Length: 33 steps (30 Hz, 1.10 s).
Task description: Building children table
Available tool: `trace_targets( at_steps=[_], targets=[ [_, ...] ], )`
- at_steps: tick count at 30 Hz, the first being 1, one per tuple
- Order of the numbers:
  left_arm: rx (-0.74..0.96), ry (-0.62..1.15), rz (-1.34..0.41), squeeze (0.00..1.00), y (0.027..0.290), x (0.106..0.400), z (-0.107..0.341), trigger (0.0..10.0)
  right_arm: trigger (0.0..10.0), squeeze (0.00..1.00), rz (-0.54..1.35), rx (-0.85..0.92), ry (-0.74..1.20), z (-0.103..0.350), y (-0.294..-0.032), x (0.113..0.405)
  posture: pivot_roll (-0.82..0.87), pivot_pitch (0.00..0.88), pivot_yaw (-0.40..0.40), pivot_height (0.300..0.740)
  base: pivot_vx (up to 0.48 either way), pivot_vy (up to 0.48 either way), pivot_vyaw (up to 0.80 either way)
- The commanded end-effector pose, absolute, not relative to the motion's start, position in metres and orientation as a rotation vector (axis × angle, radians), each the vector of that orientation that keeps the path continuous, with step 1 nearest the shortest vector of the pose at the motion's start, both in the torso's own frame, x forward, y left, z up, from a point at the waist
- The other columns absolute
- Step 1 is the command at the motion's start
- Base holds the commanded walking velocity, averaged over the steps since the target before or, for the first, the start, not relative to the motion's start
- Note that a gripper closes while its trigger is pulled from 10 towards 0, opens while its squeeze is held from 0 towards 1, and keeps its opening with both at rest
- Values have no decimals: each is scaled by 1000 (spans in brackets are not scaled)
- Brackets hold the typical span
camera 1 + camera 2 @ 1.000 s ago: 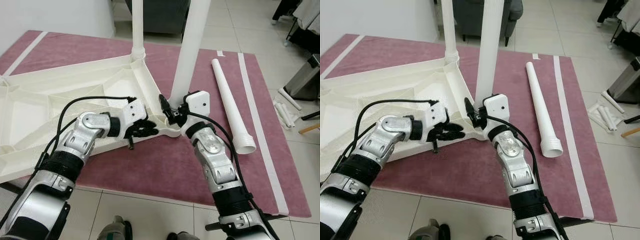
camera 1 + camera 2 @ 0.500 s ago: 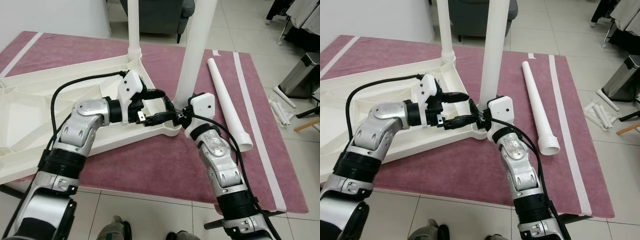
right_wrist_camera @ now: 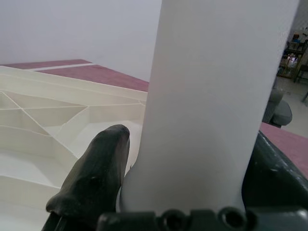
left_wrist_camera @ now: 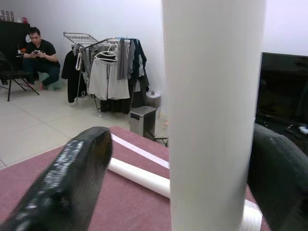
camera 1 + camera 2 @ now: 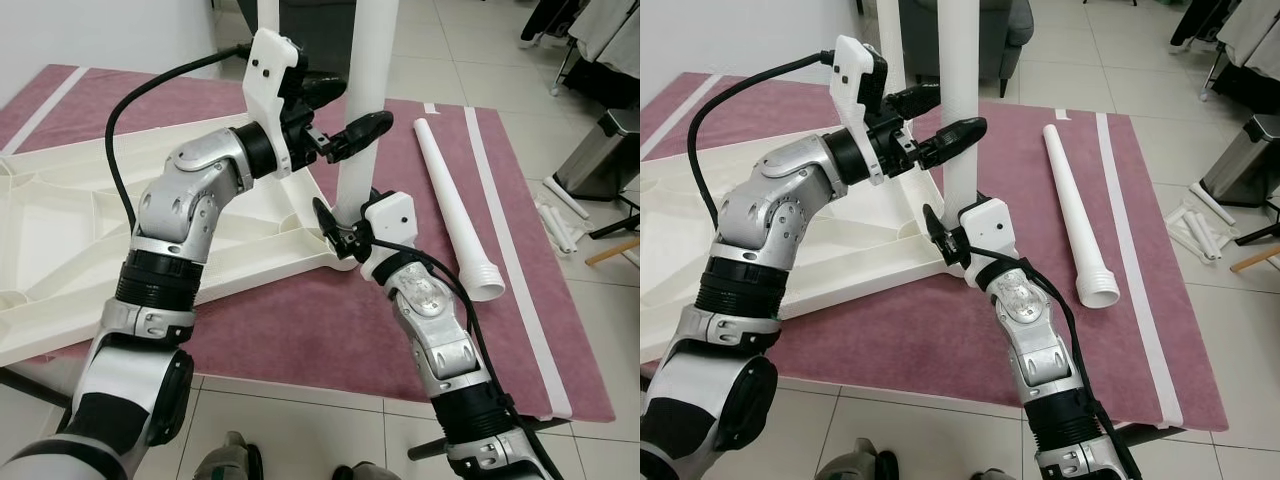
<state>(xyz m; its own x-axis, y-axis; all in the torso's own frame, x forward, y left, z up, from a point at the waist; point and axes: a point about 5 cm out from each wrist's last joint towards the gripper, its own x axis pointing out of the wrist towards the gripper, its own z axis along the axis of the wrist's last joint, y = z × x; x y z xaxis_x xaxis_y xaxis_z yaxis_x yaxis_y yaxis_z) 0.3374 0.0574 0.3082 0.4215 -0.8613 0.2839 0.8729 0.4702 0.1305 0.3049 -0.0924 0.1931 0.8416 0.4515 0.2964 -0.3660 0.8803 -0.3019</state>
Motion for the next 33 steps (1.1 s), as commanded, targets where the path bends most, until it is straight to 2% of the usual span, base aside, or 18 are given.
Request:
trace_targets(
  at_steps=[1, 2, 6, 7, 14, 15, 18, 20, 23, 24, 25, 26, 33],
  targets=[
    [-52, -316, -1027, 0, 59, 340, 310, 3843, 0, 0, 455, -258, -378, 191, -90, 302, 124, 53, 19, 740, 0, 0, 0],
    [-65, -306, -1044, 0, 58, 338, 310, 0, 0, 0, 450, -261, -377, 190, -90, 302, 125, 54, 20, 740, 0, 0, 0],
    [-100, -298, -1081, 0, 58, 333, 312, 0, 0, 0, 438, -270, -373, 190, -91, 304, 127, 55, 19, 740, 0, 0, 0],
    [-109, -301, -1104, 0, 58, 330, 313, 0, 10000, 0, 430, -280, -371, 190, -91, 305, 128, 56, 18, 740, 0, 0, 0],
    [-74, -331, -1183, 0, 55, 318, 312, 0, 10000, 0, 417, -320, -378, 193, -91, 309, 131, 55, 17, 740, 0, 0, 0],
    [-23, -336, -1197, 0, 53, 315, 310, 0, 10000, 1000, 424, -313, -382, 196, -89, 310, 132, 56, 14, 740, 0, 0, 0],
    [47, -339, -1213, 0, 49, 312, 305, 0, 10000, 1000, 437, -292, -386, 202, -86, 312, 134, 56, 12, 740, 0, 0, 0],
    [107, -334, -1223, 0, 46, 310, 300, 0, 10000, 0, 460, -278, -386, 209, -83, 313, 134, 57, 11, 740, 0, 0, 0],
    [142, -319, -1227, 0, 44, 310, 295, 0, 10000, 0, 477, -274, -395, 216, -81, 313, 133, 57, 11, 740, 0, 0, 0],
    [145, -316, -1225, 0, 44, 310, 295, 0, 7059, 0, 482, -272, -396, 219, -81, 313, 132, 57, 11, 740, 0, 0, 0],
    [146, -313, -1224, 0, 44, 310, 295, 0, 7059, 0, 486, -271, -397, 220, -80, 313, 132, 57, 11, 740, 0, 0, 0],
    [147, -313, -1223, 0, 45, 310, 295, 0, 0, 0, 491, -272, -394, 220, -81, 313, 130, 57, 11, 740, 0, 0, 0],
    [158, -325, -1216, 0, 45, 310, 295, 0, 0, 0, 516, -233, -344, 216, -82, 313, 129, 57, 12, 740, 0, 0, 0]
  ],
)
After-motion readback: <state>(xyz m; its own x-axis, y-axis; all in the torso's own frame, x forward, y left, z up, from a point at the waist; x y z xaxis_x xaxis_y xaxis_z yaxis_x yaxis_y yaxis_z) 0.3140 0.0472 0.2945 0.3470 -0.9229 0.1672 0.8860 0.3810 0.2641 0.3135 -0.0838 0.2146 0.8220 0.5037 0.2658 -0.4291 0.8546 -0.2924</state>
